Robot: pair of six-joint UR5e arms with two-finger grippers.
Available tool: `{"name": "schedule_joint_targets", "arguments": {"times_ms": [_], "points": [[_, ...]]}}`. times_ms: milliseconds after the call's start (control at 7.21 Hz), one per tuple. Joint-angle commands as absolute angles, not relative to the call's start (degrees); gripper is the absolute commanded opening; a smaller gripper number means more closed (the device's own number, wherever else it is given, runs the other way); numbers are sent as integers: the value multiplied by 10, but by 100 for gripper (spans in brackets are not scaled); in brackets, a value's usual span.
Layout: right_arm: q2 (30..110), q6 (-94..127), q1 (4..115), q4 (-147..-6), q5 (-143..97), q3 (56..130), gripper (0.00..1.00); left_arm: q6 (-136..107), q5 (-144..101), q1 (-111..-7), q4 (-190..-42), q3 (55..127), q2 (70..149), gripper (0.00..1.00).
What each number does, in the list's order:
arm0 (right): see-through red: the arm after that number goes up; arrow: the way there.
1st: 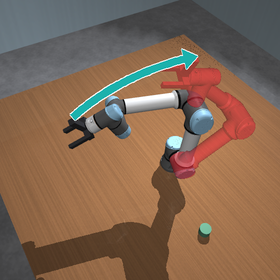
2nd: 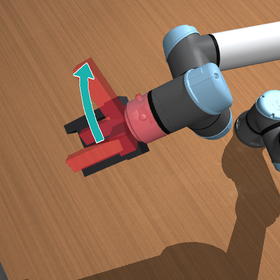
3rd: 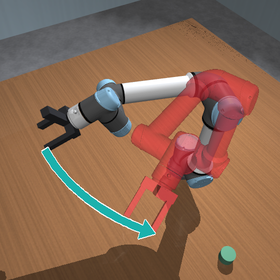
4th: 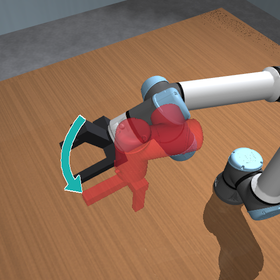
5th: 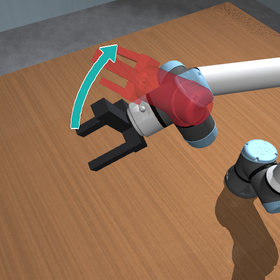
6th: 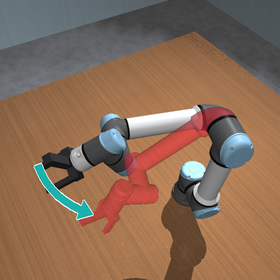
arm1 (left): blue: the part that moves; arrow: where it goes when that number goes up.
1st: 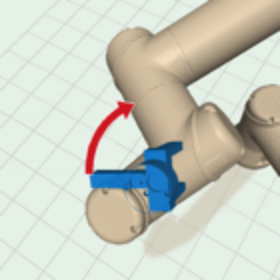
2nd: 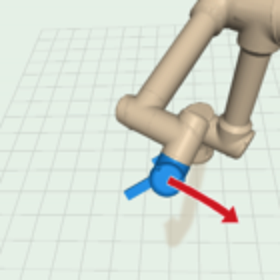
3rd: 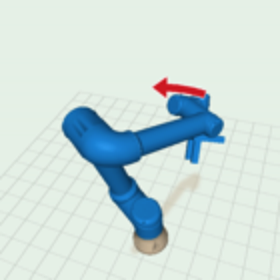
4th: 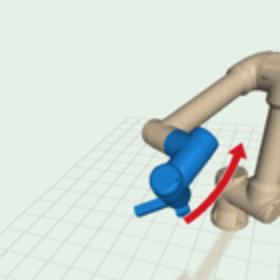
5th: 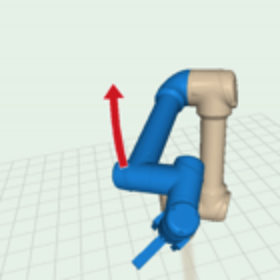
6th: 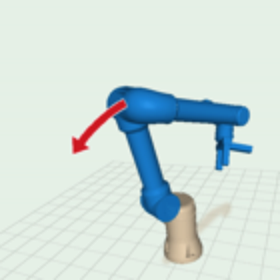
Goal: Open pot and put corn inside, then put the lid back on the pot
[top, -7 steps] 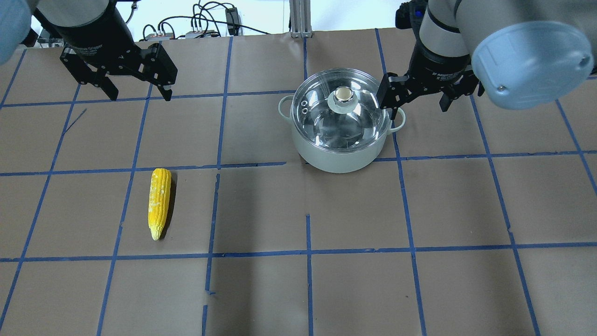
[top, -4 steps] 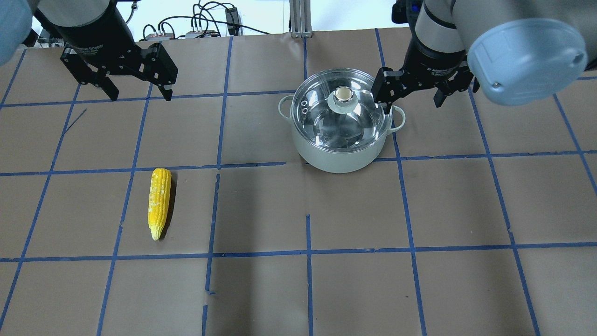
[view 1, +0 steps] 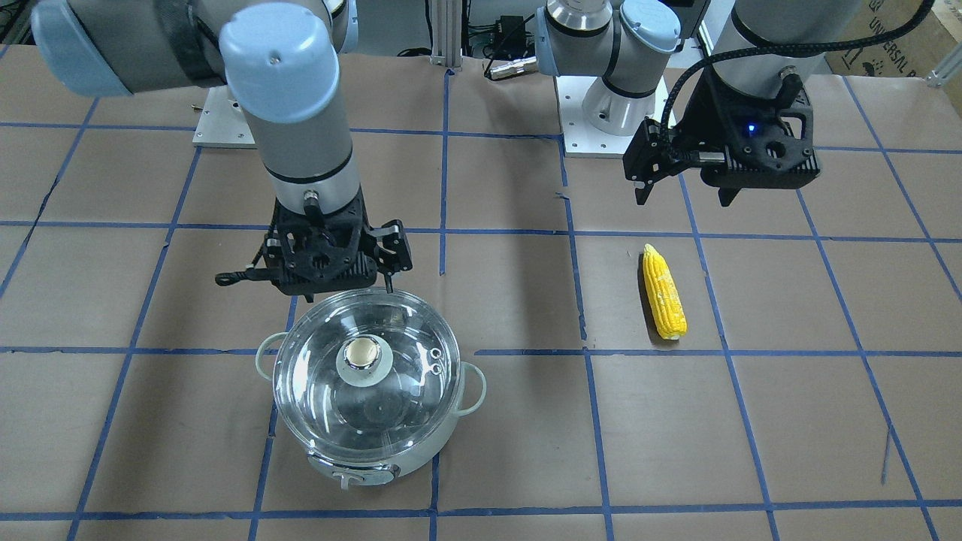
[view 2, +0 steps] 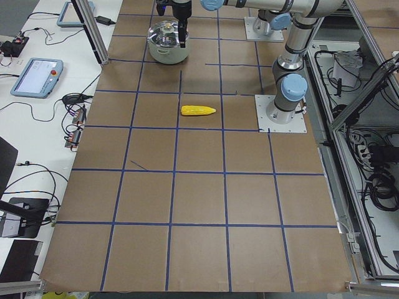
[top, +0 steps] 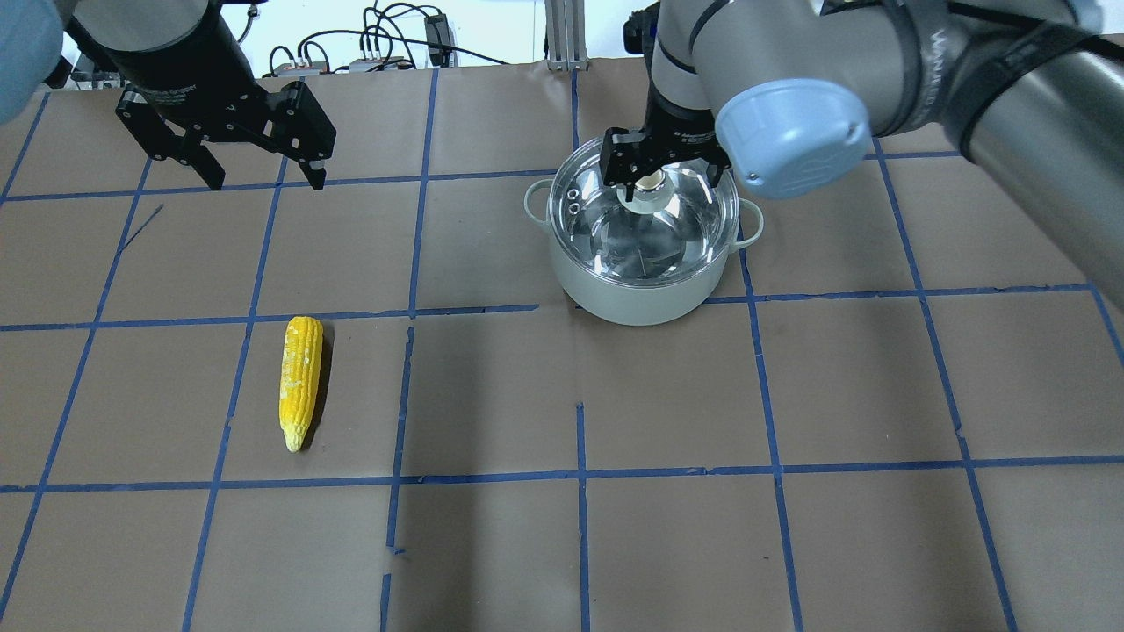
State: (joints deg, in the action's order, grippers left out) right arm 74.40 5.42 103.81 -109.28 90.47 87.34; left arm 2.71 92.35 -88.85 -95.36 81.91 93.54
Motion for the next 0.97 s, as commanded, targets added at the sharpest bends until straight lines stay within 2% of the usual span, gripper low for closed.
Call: {"name": "schedule_joint_targets", "arguments": {"times_ms": [0, 832], "points": [[718, 59, 1049, -1123, 905, 875, 100, 27, 924, -889, -954, 819, 936, 100], [680, 47, 1042, -1156, 904, 867, 99, 32, 925, -888, -954, 819, 937, 100]]}}
